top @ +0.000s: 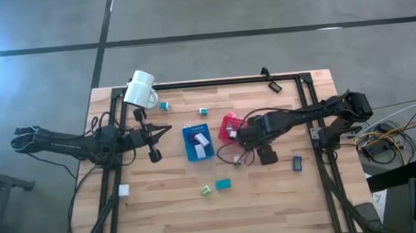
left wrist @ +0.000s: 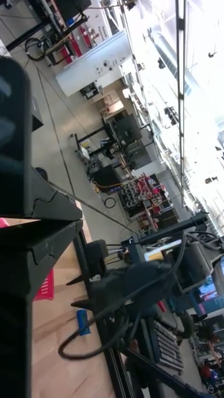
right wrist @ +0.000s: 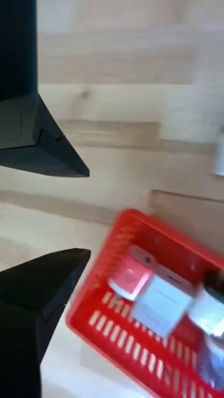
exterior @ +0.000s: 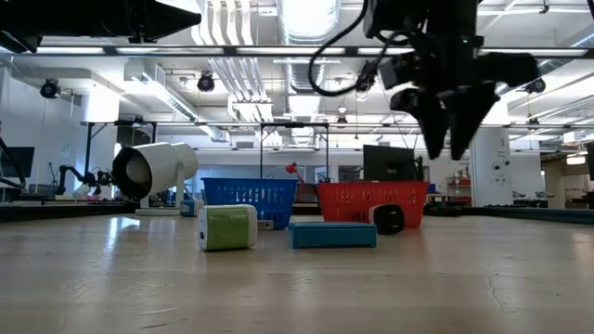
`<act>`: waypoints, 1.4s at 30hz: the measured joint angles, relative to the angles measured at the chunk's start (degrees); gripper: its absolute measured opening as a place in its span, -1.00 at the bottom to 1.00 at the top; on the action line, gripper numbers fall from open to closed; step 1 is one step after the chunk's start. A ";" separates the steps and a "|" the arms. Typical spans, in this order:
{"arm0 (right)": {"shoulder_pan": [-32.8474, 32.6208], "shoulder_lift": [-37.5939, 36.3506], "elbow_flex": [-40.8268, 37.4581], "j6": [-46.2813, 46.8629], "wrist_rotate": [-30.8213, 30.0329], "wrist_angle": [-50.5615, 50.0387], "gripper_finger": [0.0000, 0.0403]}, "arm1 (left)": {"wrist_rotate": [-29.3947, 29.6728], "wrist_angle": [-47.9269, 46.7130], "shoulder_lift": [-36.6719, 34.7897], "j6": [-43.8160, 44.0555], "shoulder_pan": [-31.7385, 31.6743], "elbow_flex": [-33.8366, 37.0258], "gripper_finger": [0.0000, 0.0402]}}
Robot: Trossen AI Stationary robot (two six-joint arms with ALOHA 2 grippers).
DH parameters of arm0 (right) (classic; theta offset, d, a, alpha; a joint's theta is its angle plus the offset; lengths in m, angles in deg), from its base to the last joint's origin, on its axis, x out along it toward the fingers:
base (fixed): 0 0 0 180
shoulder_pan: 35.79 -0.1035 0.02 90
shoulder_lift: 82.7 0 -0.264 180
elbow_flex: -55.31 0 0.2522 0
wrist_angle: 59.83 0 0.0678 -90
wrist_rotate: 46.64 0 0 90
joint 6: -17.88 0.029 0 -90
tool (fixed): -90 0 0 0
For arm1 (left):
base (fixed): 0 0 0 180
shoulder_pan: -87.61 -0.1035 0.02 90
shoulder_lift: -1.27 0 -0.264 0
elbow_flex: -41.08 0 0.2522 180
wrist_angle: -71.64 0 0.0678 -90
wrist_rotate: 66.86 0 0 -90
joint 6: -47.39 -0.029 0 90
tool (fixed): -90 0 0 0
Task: Pick & Place Office items
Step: Adjust the red bin
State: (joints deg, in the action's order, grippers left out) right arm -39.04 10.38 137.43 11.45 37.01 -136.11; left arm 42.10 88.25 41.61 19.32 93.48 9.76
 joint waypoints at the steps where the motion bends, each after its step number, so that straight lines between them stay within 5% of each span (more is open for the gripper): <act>1: -0.36 0.00 -0.38 -1.08 -0.40 -0.85 -0.04 | -0.01 0.00 0.00 0.00 0.00 0.00 -0.96; 20: -0.50 -0.06 -3.09 -14.95 -7.35 0.38 -0.04 | -0.02 0.00 0.00 -0.47 0.02 0.00 -0.96; 35: -0.31 0.26 -10.82 -27.89 -11.88 16.09 -0.04 | -0.02 -0.02 0.00 -0.48 0.02 0.00 -0.96; 42: 1.52 1.59 -12.08 -23.38 -12.77 18.54 -0.11 | -0.02 -0.04 0.00 -0.48 0.00 0.00 -0.96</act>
State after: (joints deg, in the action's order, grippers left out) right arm -37.52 11.97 125.36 -11.93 24.23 -117.57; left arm 42.08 88.20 41.61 18.84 93.48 9.76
